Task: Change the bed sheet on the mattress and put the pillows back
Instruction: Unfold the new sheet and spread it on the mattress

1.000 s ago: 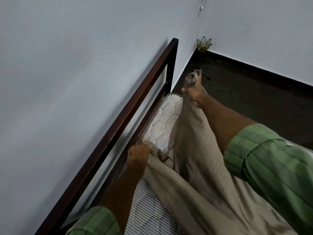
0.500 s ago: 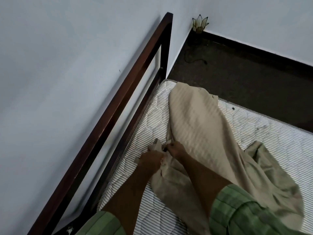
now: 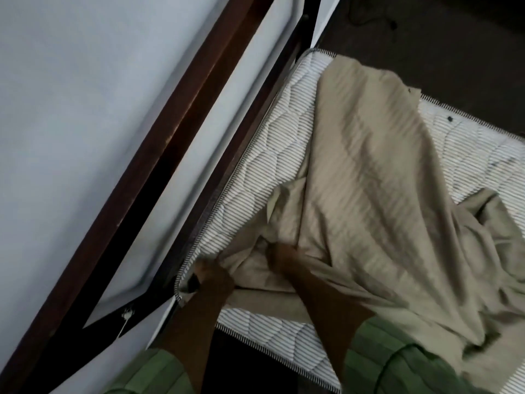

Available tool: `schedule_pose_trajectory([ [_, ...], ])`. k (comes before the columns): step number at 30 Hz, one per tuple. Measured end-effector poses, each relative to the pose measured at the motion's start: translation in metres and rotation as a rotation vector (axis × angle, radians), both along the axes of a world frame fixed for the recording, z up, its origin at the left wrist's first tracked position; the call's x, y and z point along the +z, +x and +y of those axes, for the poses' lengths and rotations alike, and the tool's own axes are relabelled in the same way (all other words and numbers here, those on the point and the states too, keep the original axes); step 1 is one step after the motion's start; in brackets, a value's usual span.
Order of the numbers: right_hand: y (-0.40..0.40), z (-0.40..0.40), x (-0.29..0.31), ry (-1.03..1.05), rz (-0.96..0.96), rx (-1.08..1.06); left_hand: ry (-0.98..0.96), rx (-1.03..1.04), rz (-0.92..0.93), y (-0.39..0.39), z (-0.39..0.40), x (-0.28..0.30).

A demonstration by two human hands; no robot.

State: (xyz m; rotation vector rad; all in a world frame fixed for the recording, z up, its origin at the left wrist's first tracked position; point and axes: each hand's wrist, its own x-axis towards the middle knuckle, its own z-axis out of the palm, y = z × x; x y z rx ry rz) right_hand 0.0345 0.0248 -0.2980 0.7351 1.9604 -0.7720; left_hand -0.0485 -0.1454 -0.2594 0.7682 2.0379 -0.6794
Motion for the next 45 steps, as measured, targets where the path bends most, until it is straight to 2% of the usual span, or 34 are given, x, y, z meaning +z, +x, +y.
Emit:
schedule_pose_trajectory([
  [2, 0.010, -0.024, -0.006, -0.015, 0.022, 0.017, 0.078, 0.066, 0.066, -0.004, 0.010, -0.003],
  [4, 0.013, -0.026, -0.010, -0.013, 0.078, -0.022, 0.236, 0.072, 0.194, -0.007, 0.034, -0.005],
  [6, 0.010, -0.011, -0.009, 0.035, 0.206, -0.212, 0.422, 0.083, 0.210, -0.006, 0.070, -0.004],
  [8, -0.001, 0.014, -0.005, 0.186, 0.324, -0.474, 0.543, 0.147, 0.159, -0.002, 0.098, -0.007],
  [11, -0.024, 0.053, -0.010, 0.392, 0.459, -0.704, 0.546, 0.147, 0.158, 0.008, 0.115, -0.025],
  [13, -0.044, 0.074, -0.013, 0.436, 0.428, -0.773, 0.524, 0.093, 0.179, 0.010, 0.117, -0.038],
  [16, -0.073, 0.097, -0.025, 0.489, 0.340, -0.756, 0.504, 0.024, 0.166, 0.008, 0.111, -0.051],
  [18, -0.096, 0.112, -0.029, 0.540, 0.317, -0.726, 0.552, 0.104, 0.122, 0.005, 0.105, -0.053],
  [19, -0.106, 0.118, -0.031, 0.542, 0.300, -0.722, 0.649, 0.177, 0.124, 0.003, 0.099, -0.056],
  [21, -0.125, 0.126, -0.029, 0.508, 0.276, -0.717, 0.673, 0.212, 0.083, -0.006, 0.089, -0.053],
  [22, -0.135, 0.125, -0.024, 0.473, 0.311, -0.724, 0.667, 0.127, 0.104, -0.007, 0.084, -0.055],
  [23, -0.148, 0.120, -0.020, 0.390, 0.435, -0.759, 0.655, 0.006, 0.163, -0.008, 0.078, -0.059],
  [24, -0.162, 0.116, -0.014, 0.230, 0.601, -0.812, 0.615, -0.114, 0.236, -0.012, 0.076, -0.061],
  [25, -0.176, 0.109, -0.011, 0.017, 0.737, -0.863, 0.593, -0.151, 0.304, -0.018, 0.075, -0.061],
  [27, -0.198, 0.103, -0.016, -0.354, 0.786, -0.997, 0.552, -0.098, 0.373, -0.030, 0.073, -0.064],
  [28, -0.201, 0.102, -0.021, -0.437, 0.769, -1.066, 0.535, -0.023, 0.364, -0.039, 0.070, -0.063],
  [29, -0.198, 0.102, -0.026, -0.454, 0.768, -1.143, 0.542, 0.020, 0.383, -0.047, 0.067, -0.060],
  [30, -0.188, 0.102, -0.031, -0.373, 0.791, -1.188, 0.540, 0.027, 0.414, -0.053, 0.065, -0.062],
  [31, -0.172, 0.099, -0.035, -0.209, 0.836, -1.194, 0.544, -0.003, 0.472, -0.056, 0.062, -0.065],
  [33, -0.131, 0.078, -0.027, 0.235, 0.921, -0.984, 0.526, -0.022, 0.537, -0.063, 0.055, -0.068],
  [34, -0.111, 0.062, -0.022, 0.391, 0.951, -0.829, 0.532, 0.001, 0.538, -0.063, 0.050, -0.069],
  [35, -0.087, 0.040, -0.016, 0.457, 0.978, -0.700, 0.543, 0.028, 0.543, -0.061, 0.045, -0.070],
  [37, -0.035, -0.002, -0.011, 0.453, 1.014, -0.473, 0.484, 0.046, 0.540, -0.056, 0.036, -0.073],
  [39, 0.024, -0.040, -0.014, 0.403, 0.991, -0.228, 0.461, -0.084, 0.608, -0.046, 0.028, -0.071],
  [41, 0.078, -0.069, -0.017, 0.340, 0.903, -0.036, 0.550, -0.165, 0.656, -0.023, 0.016, -0.065],
  [45, 0.120, -0.080, -0.029, 0.372, 0.733, 0.207, 0.827, -0.096, 0.486, 0.053, -0.003, -0.043],
])
